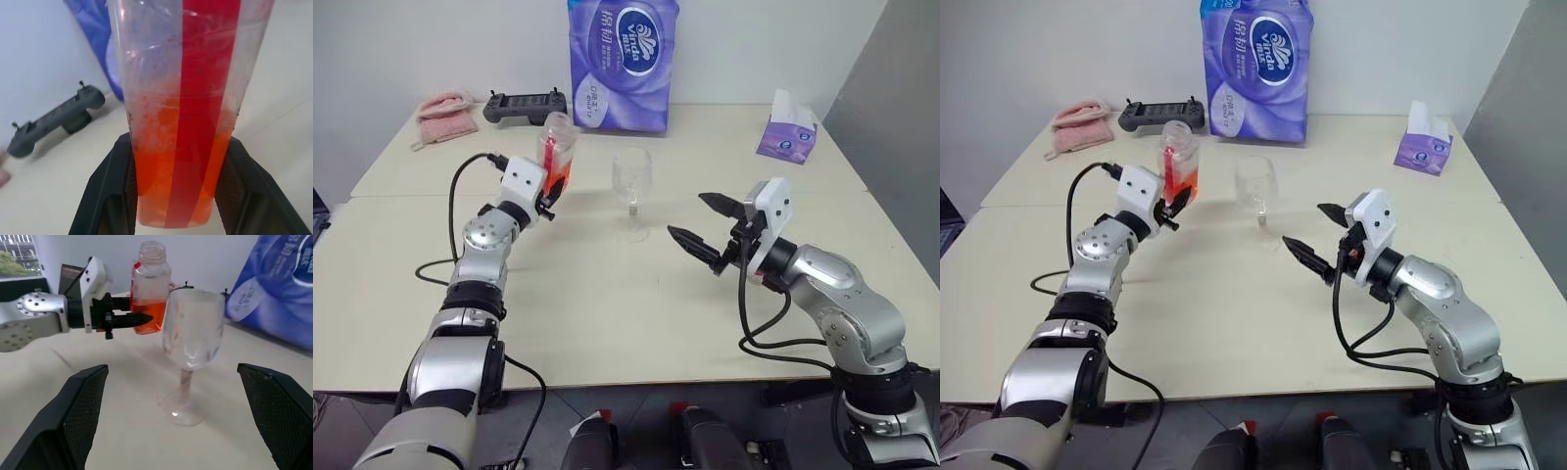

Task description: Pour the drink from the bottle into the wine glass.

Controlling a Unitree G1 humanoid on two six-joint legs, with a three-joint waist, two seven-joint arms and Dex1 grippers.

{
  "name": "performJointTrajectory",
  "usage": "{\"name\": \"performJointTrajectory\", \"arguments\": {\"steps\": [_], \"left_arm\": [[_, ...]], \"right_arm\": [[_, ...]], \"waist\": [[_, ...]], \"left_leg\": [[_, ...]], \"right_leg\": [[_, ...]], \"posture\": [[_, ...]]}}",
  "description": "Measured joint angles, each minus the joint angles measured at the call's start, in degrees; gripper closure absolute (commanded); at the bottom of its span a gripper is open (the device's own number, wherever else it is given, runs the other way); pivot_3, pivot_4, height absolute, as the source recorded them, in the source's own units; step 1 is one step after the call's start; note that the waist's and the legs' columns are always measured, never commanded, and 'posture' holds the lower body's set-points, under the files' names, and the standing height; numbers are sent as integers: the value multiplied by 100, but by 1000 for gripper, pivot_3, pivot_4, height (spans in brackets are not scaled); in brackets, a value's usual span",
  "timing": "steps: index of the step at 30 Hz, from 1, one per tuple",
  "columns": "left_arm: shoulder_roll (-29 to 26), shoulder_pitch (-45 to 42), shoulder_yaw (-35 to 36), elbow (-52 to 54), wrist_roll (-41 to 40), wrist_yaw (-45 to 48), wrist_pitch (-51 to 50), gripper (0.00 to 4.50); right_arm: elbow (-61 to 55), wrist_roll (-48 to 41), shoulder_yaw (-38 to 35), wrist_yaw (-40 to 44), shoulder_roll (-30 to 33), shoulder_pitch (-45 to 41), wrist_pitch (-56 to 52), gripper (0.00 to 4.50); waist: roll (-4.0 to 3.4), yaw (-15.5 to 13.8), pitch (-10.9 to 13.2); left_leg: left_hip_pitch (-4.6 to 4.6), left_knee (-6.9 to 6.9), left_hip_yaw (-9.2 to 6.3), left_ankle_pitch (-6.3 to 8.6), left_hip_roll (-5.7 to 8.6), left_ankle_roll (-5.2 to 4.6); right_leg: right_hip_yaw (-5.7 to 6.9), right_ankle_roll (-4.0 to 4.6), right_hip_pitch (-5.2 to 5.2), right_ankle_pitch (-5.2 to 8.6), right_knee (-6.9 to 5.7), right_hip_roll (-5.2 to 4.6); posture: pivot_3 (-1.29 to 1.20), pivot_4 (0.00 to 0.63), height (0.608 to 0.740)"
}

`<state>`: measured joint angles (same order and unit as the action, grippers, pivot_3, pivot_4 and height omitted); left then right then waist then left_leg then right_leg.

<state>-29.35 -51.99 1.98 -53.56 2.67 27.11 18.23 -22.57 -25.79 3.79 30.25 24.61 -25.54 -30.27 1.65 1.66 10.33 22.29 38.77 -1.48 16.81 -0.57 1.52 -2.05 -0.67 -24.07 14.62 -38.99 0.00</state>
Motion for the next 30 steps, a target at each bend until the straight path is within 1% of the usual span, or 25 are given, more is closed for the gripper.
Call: {"name": "performJointTrajectory", "arguments": {"steps": [2,7,12,19,27,30], "left_arm": [[-76,-215,-154,-1,153,80,2,2805],[-241,-630,-514,-40,627,111,114,2805],[-311,-909,-881,-161,1062,109,380,2805],[-497,-1431,-1157,-524,1482,110,828,2805],[-912,-1621,-1586,-779,2119,61,1363,2805],[-949,-1633,-1680,-785,2275,-18,1492,2805]], "right_arm": [[208,123,10,16,-100,-96,189,0],[511,266,21,95,-256,-273,460,0],[552,271,21,169,-316,-332,500,0],[675,275,14,209,-395,-446,511,0],[703,311,10,227,-395,-443,551,0],[703,311,5,229,-397,-443,574,0]], "waist": [[0,-1,0],[0,-2,0],[0,-2,0],[-1,8,0],[-1,5,0],[-1,2,0]], "left_leg": [[17,5,-4,0,0,0],[26,6,-5,0,1,0],[32,9,-7,-1,1,0],[31,10,-2,0,1,0],[34,11,-3,-1,2,0],[35,12,-4,-1,2,0]], "right_leg": [[3,0,-11,-1,0,1],[3,0,-17,-1,4,-2],[5,0,-22,-1,1,-3],[5,0,-25,-1,-2,-2],[7,0,-26,-1,-2,-2],[8,0,-26,-1,-2,-3]], "posture": [[0,150,740],[0,150,740],[0,150,740],[0,150,740],[0,150,740],[0,150,740]]}}
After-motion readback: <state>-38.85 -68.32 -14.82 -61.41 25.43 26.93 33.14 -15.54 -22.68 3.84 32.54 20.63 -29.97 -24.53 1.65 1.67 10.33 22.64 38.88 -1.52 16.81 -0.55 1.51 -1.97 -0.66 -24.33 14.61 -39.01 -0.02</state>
